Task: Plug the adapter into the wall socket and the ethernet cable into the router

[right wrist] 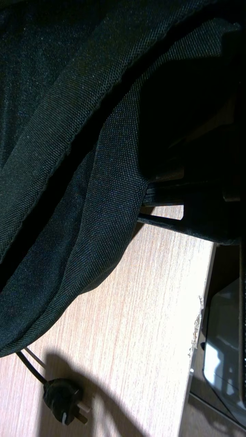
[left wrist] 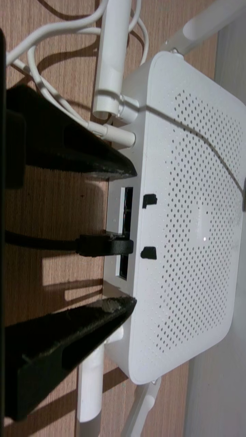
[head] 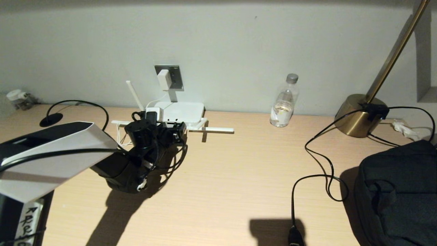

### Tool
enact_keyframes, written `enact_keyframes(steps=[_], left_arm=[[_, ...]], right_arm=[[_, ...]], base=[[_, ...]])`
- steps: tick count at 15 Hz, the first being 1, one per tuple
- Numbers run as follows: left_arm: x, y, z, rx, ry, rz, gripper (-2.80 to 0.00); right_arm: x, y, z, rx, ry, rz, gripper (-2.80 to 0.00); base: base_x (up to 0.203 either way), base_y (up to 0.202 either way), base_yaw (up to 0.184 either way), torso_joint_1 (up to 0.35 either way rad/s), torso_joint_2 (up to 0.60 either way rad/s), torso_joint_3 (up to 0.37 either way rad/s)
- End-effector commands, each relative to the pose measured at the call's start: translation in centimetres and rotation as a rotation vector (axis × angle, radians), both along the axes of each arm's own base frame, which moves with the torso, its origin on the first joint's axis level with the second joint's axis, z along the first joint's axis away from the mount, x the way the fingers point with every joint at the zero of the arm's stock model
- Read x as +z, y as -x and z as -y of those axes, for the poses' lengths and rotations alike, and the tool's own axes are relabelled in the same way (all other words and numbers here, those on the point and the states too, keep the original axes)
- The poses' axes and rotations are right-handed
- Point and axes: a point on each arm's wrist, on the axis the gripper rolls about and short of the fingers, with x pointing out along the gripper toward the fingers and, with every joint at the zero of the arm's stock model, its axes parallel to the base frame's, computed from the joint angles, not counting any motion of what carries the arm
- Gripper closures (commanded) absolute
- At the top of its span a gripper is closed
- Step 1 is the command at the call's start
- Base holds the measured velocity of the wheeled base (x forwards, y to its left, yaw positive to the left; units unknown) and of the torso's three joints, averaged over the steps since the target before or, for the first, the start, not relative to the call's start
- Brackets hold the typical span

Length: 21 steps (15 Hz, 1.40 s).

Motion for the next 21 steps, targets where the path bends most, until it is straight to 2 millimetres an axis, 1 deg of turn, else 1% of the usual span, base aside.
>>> enact_keyframes(steps=[1, 6, 9, 11, 13, 15, 18, 19, 21], left_arm=[[0.2, 0.0, 0.0, 0.002, 0.003, 0.008, -2.80], [0.6, 0.5, 0.2, -0.007, 0.004, 0.012, -2.80], [1.2, 1.9, 0.8, -0.029, -0.005, 0.002, -2.80], [2.3, 3.5, 1.3, -0.051, -0.020, 0.010, -2.80], [4.2, 5.2, 2.0, -0.078, -0.013, 0.047, -2.80], [6.9, 6.8, 2.5, -0.092, 0.010, 0.111, -2.80], [10.4, 9.3, 2.4, -0.058, 0.060, 0.188, -2.80], [11.3, 9.9, 2.1, -0.047, 0.074, 0.211, 0.00], [12.9, 11.4, 1.2, -0.038, 0.092, 0.246, 0.00]], right_arm=[[0.0, 0.0, 0.0, 0.001, 0.000, -0.004, 0.00], [0.0, 0.0, 0.0, 0.001, 0.000, -0.003, 0.00], [0.0, 0.0, 0.0, 0.001, 0.000, -0.003, 0.00], [0.0, 0.0, 0.0, 0.001, 0.000, -0.003, 0.00], [0.0, 0.0, 0.0, 0.001, 0.000, -0.002, 0.00], [0.0, 0.0, 0.0, 0.001, 0.000, -0.004, 0.00], [0.0, 0.0, 0.0, 0.001, 0.000, -0.004, 0.00], [0.0, 0.0, 0.0, 0.001, 0.000, -0.003, 0.00], [0.0, 0.0, 0.0, 0.001, 0.000, -0.003, 0.00]], base=[[0.000, 0.000, 0.000, 0.000, 0.00, 0.000], [0.000, 0.000, 0.000, 0.000, 0.00, 0.000], [0.000, 0.000, 0.000, 0.000, 0.00, 0.000], [0.000, 0.000, 0.000, 0.000, 0.00, 0.000], [0.000, 0.000, 0.000, 0.000, 0.00, 0.000], [0.000, 0.000, 0.000, 0.000, 0.00, 0.000], [0.000, 0.000, 0.000, 0.000, 0.00, 0.000], [0.000, 0.000, 0.000, 0.000, 0.00, 0.000], [0.000, 0.000, 0.000, 0.000, 0.00, 0.000]])
